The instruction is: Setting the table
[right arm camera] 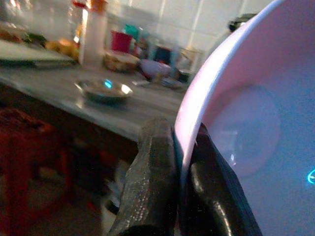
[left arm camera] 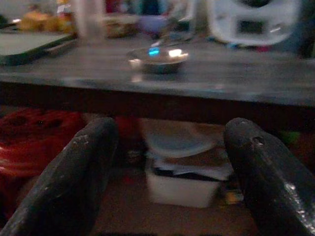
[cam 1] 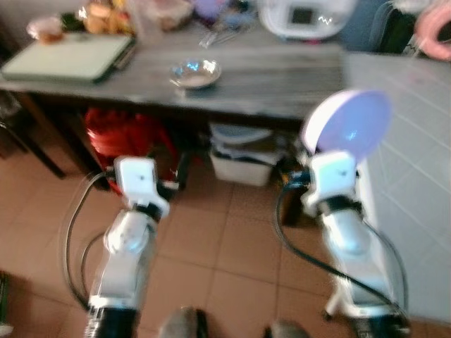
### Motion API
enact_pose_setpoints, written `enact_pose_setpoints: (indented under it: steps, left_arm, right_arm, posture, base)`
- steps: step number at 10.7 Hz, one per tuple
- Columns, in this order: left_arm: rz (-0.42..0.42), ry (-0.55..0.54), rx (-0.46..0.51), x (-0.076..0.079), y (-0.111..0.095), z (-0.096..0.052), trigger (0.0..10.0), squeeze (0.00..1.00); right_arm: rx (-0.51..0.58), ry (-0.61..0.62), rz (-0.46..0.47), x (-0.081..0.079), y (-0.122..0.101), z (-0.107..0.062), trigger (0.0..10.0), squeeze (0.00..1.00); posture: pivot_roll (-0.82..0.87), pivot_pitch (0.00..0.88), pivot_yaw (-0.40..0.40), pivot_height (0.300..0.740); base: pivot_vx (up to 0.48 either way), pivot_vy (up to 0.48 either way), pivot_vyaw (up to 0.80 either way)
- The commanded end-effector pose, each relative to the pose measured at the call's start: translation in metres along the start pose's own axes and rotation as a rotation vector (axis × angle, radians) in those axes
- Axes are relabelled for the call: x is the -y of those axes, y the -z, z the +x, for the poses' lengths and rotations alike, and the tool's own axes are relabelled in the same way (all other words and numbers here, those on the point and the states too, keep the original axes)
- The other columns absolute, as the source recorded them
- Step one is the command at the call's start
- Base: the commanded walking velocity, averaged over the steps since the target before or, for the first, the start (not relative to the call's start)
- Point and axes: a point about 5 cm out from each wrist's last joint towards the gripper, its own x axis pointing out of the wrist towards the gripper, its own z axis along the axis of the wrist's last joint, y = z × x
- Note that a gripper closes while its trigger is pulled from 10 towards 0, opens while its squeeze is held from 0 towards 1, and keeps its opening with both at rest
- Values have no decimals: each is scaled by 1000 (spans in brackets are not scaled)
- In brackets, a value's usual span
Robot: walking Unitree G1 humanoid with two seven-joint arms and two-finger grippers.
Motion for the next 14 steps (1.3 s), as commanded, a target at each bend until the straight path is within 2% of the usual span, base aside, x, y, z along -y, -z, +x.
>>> enact_pose_setpoints:
  steps: [1, 5, 7, 14]
  left_arm:
    - [-8, 12, 4, 5, 0, 0, 10000, 0]
    - [5, 21, 11, 7, -1, -1, 10000, 0]
    - [-12, 33, 10, 15, 0, -2, 10000, 0]
    - [-32, 55, 20, 24, -2, -4, 10000, 0]
  right_arm:
    - [6, 24, -14, 7, -2, -1, 10000, 0]
    - [13, 29, -16, 9, -4, 1, 10000, 0]
    - [40, 9, -29, 8, -10, 6, 10000, 0]
    - [76, -28, -66, 5, -17, 19, 10000, 0]
  posture:
    - [-83, 93, 63, 740]
    - [-88, 100, 62, 740]
    - [-92, 102, 60, 740]
    - [-88, 108, 55, 740]
  base:
    - [356, 322, 0]
    - [376, 297, 0]
    - [394, 276, 0]
    - [474, 0, 0]
